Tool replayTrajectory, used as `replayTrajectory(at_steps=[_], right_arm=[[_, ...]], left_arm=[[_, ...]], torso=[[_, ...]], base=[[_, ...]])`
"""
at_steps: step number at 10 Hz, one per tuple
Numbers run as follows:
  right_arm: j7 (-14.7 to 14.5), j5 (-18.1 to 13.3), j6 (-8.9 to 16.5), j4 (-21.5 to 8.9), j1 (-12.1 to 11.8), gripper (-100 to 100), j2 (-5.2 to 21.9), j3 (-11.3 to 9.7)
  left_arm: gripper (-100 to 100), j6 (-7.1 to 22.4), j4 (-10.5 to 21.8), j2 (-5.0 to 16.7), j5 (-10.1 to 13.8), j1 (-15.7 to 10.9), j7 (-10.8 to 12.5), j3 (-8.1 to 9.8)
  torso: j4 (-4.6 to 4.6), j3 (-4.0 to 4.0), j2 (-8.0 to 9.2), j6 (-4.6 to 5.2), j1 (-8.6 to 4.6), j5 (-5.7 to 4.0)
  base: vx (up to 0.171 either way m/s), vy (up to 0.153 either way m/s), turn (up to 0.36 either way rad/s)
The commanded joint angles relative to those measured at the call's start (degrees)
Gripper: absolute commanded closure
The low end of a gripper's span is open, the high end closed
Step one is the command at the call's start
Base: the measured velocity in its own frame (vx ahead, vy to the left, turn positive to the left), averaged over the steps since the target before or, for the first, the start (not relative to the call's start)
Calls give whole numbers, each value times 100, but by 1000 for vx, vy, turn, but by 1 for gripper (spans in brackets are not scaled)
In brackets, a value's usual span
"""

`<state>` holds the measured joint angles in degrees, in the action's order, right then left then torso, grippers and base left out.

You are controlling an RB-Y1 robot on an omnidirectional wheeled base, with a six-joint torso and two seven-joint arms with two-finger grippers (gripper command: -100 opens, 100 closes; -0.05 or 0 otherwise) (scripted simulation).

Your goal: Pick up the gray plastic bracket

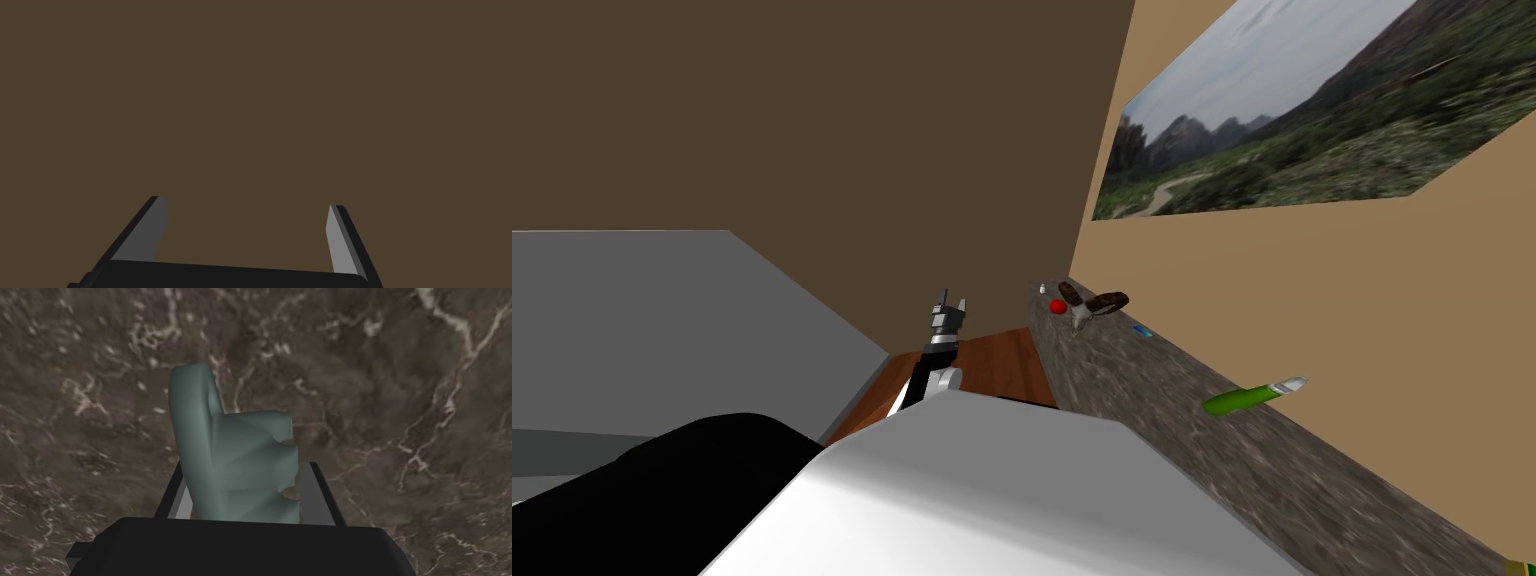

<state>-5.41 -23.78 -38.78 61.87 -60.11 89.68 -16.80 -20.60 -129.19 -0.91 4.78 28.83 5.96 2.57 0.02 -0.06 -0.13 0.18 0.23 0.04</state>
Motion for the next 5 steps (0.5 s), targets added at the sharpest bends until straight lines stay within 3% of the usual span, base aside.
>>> replayTrajectory(at_steps=[1, 3, 4, 5], right_arm=[[86, 22, -64, -3, 1, 100, 166, 25], [171, 114, -196, 22, -109, 100, 473, 134], [96, 131, -157, 10, -149, 100, 379, 151], [102, 134, -187, -6, -148, 0, 392, 156]], left_arm=[[0, 0, 0, 0, 0, 0, 0, 0], [0, 0, 0, 0, 0, 0, 0, 0], [0, 0, 0, 0, 0, 0, 0, 0], [0, 0, 0, 0, 0, 0, 0, 0]], torso=[[0, 0, 0, 0, 0, 0], [1, 3, 5, 3, 22, 7], [1, 4, 7, 3, 24, 11], [1, 3, 5, 1, 16, 4]], base=[[-5, 32, -95], [-18, 49, -97], [-8, 20, -22], [0, 0, 0]])
